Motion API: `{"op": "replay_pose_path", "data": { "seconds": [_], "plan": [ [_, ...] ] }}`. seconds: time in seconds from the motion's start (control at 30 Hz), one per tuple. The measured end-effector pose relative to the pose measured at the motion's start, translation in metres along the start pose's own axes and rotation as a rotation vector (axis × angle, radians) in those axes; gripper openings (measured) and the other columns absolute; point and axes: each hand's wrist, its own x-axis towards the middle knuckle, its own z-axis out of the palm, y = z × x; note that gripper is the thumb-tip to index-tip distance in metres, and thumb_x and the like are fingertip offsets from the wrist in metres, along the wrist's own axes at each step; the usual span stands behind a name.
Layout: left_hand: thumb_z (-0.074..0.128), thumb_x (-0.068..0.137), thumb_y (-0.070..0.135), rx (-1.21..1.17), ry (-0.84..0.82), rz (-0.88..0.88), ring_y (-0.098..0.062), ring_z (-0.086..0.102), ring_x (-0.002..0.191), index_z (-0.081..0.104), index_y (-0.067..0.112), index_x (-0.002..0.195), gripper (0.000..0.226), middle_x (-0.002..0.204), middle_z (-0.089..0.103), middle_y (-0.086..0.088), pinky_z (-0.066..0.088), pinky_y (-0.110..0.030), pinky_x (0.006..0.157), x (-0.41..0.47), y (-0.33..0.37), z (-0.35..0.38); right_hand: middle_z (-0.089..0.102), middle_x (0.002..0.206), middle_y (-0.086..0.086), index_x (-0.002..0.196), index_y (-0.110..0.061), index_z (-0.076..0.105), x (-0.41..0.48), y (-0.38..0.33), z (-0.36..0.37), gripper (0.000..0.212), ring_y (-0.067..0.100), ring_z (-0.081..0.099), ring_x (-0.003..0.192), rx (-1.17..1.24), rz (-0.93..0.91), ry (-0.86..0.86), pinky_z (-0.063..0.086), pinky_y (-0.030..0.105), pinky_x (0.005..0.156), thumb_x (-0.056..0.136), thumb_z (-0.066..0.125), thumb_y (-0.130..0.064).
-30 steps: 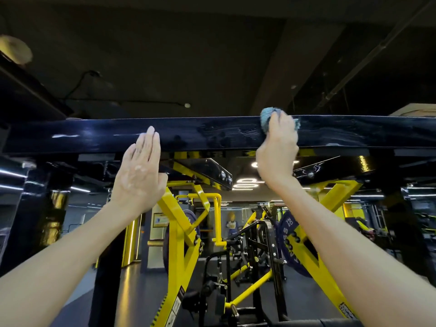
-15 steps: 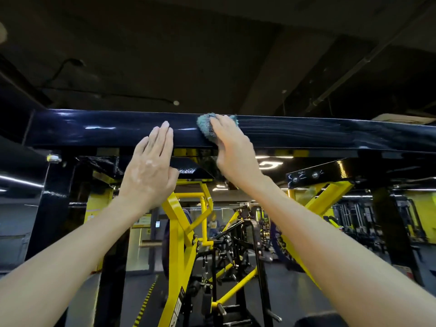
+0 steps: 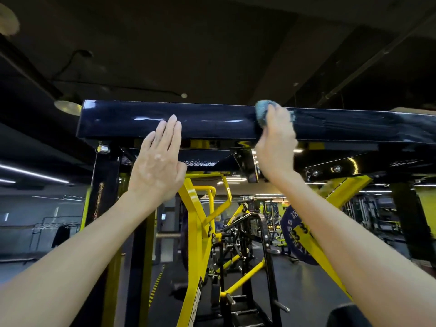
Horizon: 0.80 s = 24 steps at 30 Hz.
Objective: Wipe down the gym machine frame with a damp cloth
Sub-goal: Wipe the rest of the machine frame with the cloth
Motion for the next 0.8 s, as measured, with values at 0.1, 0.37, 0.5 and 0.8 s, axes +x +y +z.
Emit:
{"op": "replay_pose_path", "data": {
  "seconds": [0.1,0.37,0.5,0.8],
  "plan": [
    [0.053,0.086,0.010,-0.014,0.001,-0.037,-0.034,0.018,0.150,0.021,-0.004,0.153,0.076,0.161,0.020,-0.021,0.015,-0.042,0.121,0.000,0.005,0.005,0.052,0.133,0.017,0.131,0.001,0.051,-0.011,-0.040,0.020,0.046,0.030,0.047,0.126,0.112,-0.105,-0.065,0.041,0.046,0.108,0.086,0.058,0.003],
    [0.056,0.081,0.004,0.011,-0.025,-0.035,-0.034,0.022,0.149,0.023,-0.003,0.153,0.080,0.160,0.023,-0.021,0.022,-0.046,0.119,-0.002,0.003,0.000,0.045,0.147,0.014,0.143,-0.001,0.043,0.002,-0.004,-0.002,0.058,0.029,0.037,0.140,0.053,-0.412,-0.338,0.032,0.042,0.116,0.088,0.058,0.006],
    [0.056,0.082,0.004,0.011,-0.044,-0.038,-0.033,0.020,0.150,0.022,-0.003,0.154,0.080,0.161,0.021,-0.021,0.018,-0.043,0.120,-0.002,0.004,-0.002,0.046,0.144,0.017,0.142,0.000,0.044,0.002,0.031,-0.021,0.051,0.031,0.042,0.135,0.044,-0.252,-0.219,0.030,0.031,0.106,0.092,0.054,0.004],
    [0.056,0.083,0.012,-0.023,-0.048,-0.056,-0.029,0.010,0.152,0.014,0.000,0.155,0.085,0.164,0.013,-0.018,0.011,-0.039,0.123,-0.002,0.007,0.003,0.047,0.141,0.022,0.136,0.005,0.047,-0.013,-0.032,0.015,0.055,0.036,0.038,0.135,0.085,-0.106,-0.091,0.032,0.051,0.113,0.082,0.055,0.010]
  ]
}}
